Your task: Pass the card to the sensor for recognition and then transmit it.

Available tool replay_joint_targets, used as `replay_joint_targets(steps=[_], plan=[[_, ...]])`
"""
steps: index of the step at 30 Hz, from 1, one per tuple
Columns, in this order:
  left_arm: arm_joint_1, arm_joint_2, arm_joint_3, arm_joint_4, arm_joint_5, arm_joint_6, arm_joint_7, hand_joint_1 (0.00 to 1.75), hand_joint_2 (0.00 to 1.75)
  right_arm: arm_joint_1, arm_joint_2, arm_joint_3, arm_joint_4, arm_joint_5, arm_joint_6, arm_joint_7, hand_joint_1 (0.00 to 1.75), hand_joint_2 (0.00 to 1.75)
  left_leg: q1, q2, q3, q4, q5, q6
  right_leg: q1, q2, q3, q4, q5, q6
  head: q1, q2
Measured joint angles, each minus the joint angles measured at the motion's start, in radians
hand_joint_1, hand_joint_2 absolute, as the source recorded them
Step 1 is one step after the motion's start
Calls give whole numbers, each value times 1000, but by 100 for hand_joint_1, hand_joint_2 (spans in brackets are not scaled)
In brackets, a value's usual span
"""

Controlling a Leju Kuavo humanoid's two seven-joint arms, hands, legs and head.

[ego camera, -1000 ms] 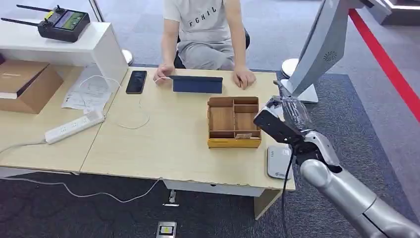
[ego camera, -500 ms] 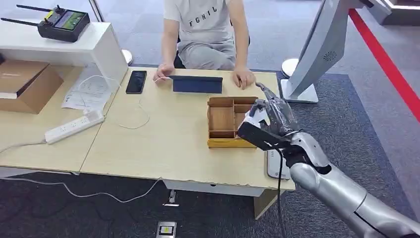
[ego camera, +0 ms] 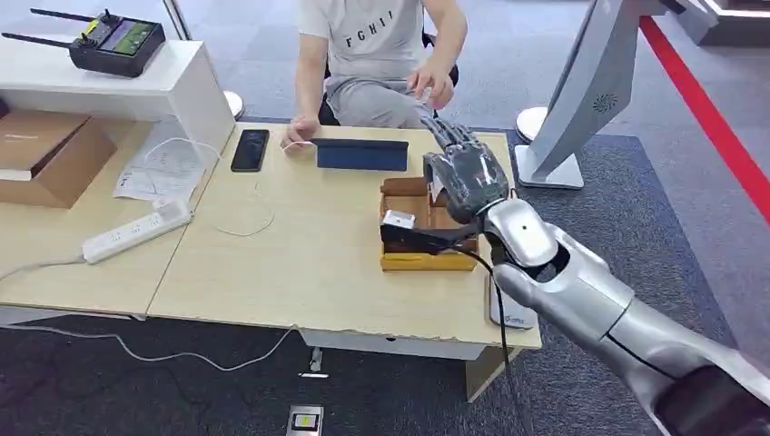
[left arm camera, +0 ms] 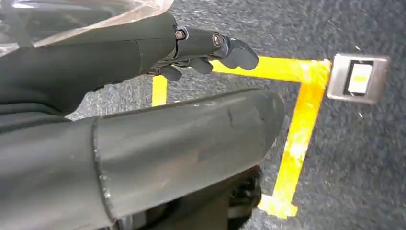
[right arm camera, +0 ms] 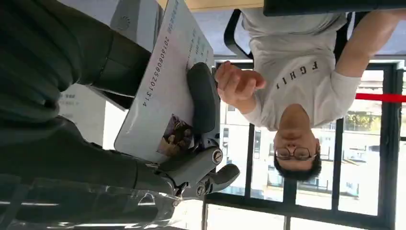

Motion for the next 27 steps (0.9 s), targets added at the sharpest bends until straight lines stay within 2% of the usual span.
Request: replay_joint_targets(steps=[4, 7, 27], plan=[[-13, 0, -18, 0, -14, -17, 19, 0, 0, -49, 61, 5, 103, -16, 22, 1, 175, 175, 0, 0, 0, 0, 0, 0, 0, 0, 0, 0, 0, 0, 0, 0], [-17, 0, -23, 0, -20, -24, 21, 0, 0, -65, 86, 5, 151, -17, 25, 2, 175, 175, 0, 0, 0, 0, 0, 0, 0, 0, 0, 0, 0, 0, 0, 0], [-39, 0, -47, 0, -29, -37, 39, 0, 0, -125, 209, 2, 395, 9, 32, 10, 175, 175, 0, 0, 0, 0, 0, 0, 0, 0, 0, 0, 0, 0, 0, 0]])
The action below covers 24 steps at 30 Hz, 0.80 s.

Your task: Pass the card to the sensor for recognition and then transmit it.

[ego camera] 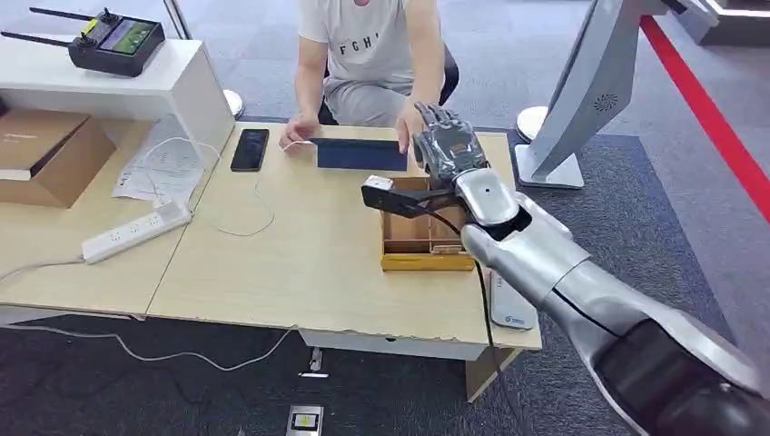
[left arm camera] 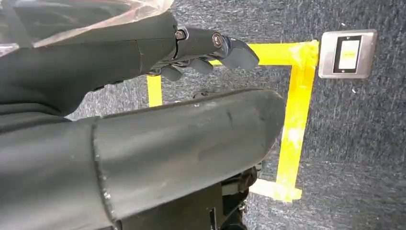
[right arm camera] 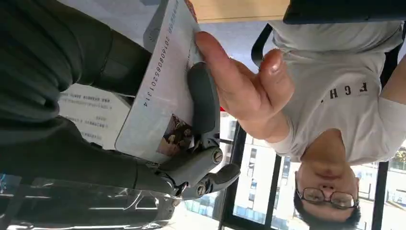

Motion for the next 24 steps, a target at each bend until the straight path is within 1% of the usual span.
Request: replay_joint_targets(steps=[7, 8, 9, 10, 16, 20, 22, 24], plan=[[5, 3, 0, 0, -3, -3, 6, 0, 0, -4, 13, -11, 55, 11, -10, -6, 175, 175, 0, 0, 0, 0, 0, 0, 0, 0, 0, 0, 0, 0, 0, 0], [5, 4, 0, 0, -3, -3, 6, 0, 0, -4, 15, -13, 63, 13, -10, -6, 51, 175, 0, 0, 0, 0, 0, 0, 0, 0, 0, 0, 0, 0, 0, 0], [5, 4, 0, 0, -3, -3, 6, 0, 0, -3, 15, -14, 65, 14, -10, -6, 0, 175, 0, 0, 0, 0, 0, 0, 0, 0, 0, 0, 0, 0, 0, 0], [6, 5, 0, 0, -1, -3, 6, 0, 0, -3, 15, -16, 68, 15, -10, -6, 0, 0, 0, 0, 0, 0, 0, 0, 0, 0, 0, 0, 0, 0, 0, 0], [15, 8, 0, 0, 10, -3, 20, 0, 0, -1, 16, -19, 87, 68, -3, -29, 0, 0, 0, 0, 0, 0, 0, 0, 0, 0, 0, 0, 0, 0, 0, 0], [24, 13, 0, 2, 13, -2, 24, 0, 0, 0, 21, -19, 95, 90, 0, -29, 0, 0, 0, 0, 0, 0, 0, 0, 0, 0, 0, 0, 0, 0, 0, 0], [28, 14, 0, 2, 15, 0, 24, 0, 0, 3, 21, -19, 97, 107, -20, -29, 0, 0, 0, 0, 0, 0, 0, 0, 0, 0, 0, 0, 0, 0, 0, 0], [33, 15, 0, 3, 17, 0, 19, 0, 0, 6, 21, -24, 100, 126, -70, -29, 0, 0, 0, 0, 0, 0, 0, 0, 0, 0, 0, 0, 0, 0, 0, 0]])
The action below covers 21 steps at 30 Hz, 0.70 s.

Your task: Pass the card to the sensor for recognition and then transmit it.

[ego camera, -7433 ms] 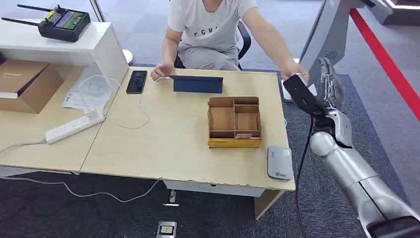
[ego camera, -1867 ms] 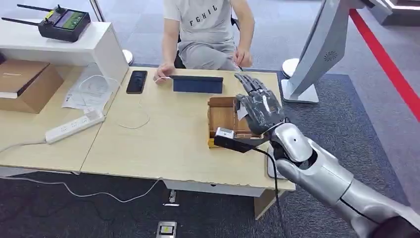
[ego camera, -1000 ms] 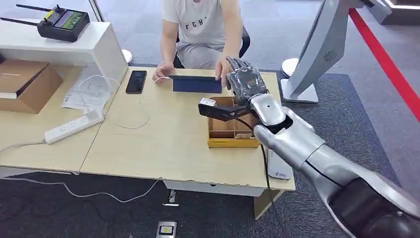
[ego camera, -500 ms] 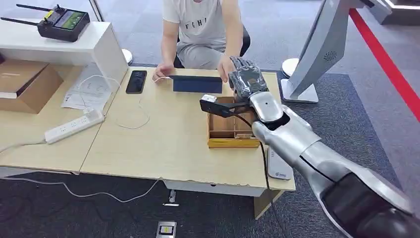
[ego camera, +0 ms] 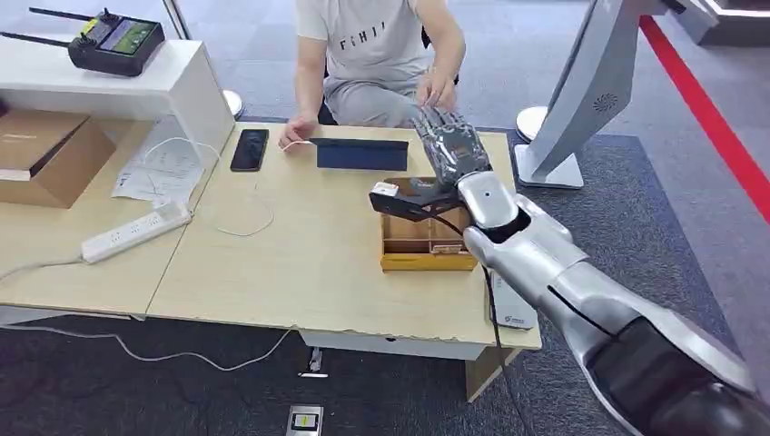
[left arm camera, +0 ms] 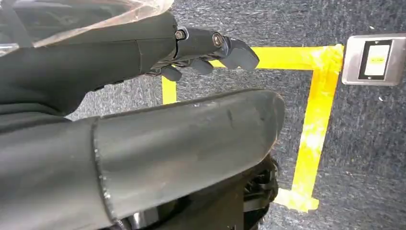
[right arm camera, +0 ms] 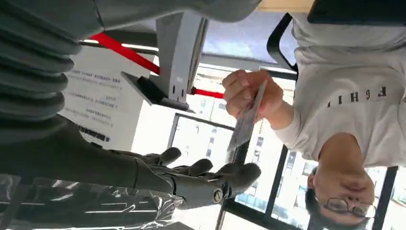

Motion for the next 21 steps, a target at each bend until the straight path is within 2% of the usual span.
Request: replay_joint_targets(steps=[6, 9, 13, 17, 21], plan=[[6, 2, 0, 0, 4, 0, -5, 0, 0, 11, -7, -17, -2, 14, -31, 0, 0, 0, 0, 0, 0, 0, 0, 0, 0, 0, 0, 0, 0, 0, 0, 0], [6, 2, 0, 0, 4, 2, -9, 0, 0, 34, -22, -47, -41, -14, -97, -14, 0, 0, 0, 0, 0, 0, 0, 0, 0, 0, 0, 0, 0, 0, 0, 0], [9, 2, 0, 0, 5, 24, -6, 0, 0, 130, -72, -107, -166, -152, -143, -19, 0, 0, 0, 0, 1, 0, 0, 0, 0, 0, 1, -1, 0, 0, 0, 0], [16, 2, 0, 0, 16, 48, -6, 0, 0, 261, -126, -170, -323, -382, -179, 50, 0, 0, 0, 0, 1, 0, -1, 0, 0, 0, 1, -1, 0, 0, 1, 0], [20, 3, 0, 1, 31, 54, -28, 0, 0, 363, -163, -179, -448, -418, -176, 93, 0, 0, 0, 2, 1, 0, -1, 0, 0, 2, 1, -1, 0, 0, 0, 0]])
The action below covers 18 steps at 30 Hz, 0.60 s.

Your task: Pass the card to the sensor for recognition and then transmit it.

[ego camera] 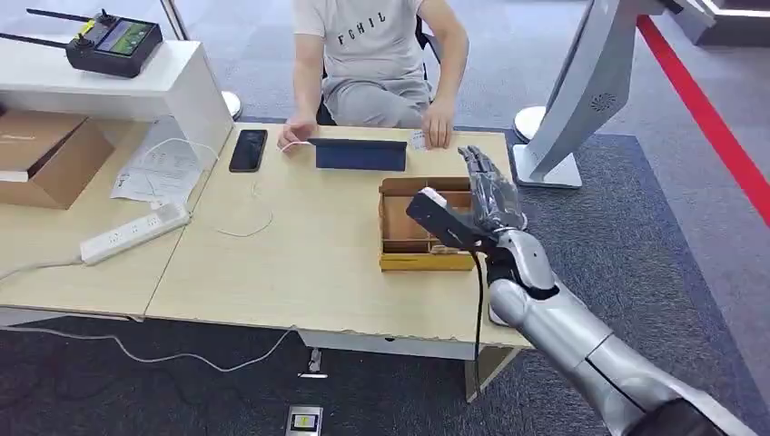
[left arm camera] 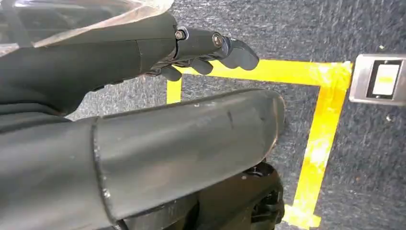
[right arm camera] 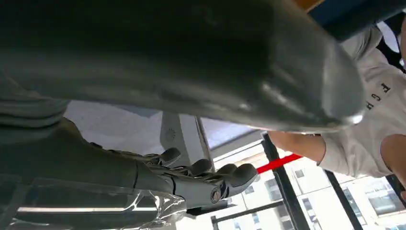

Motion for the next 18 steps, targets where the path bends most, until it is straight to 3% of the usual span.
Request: replay_joint_targets(steps=[6, 7, 18], plan=[[10, 2, 0, 0, 16, 13, -10, 0, 0, 79, -29, -21, -163, 65, 1, 28, 0, 0, 1, 0, 0, 0, 0, 0, 1, 0, 0, 0, 0, 0, 0, 0], [12, 2, 1, 0, 18, 13, -11, 0, 0, 86, -31, -23, -183, 75, 11, 35, 0, 175, 1, 0, 0, 0, 0, 0, 1, 0, 0, 0, 0, 0, 0, 0], [17, 1, 1, 0, 32, 15, -9, 0, 0, 128, -45, -29, -297, 157, 166, 103, 0, 175, 1, 0, 0, 0, 0, 0, 1, 0, 0, 0, 0, 0, 0, 0]])
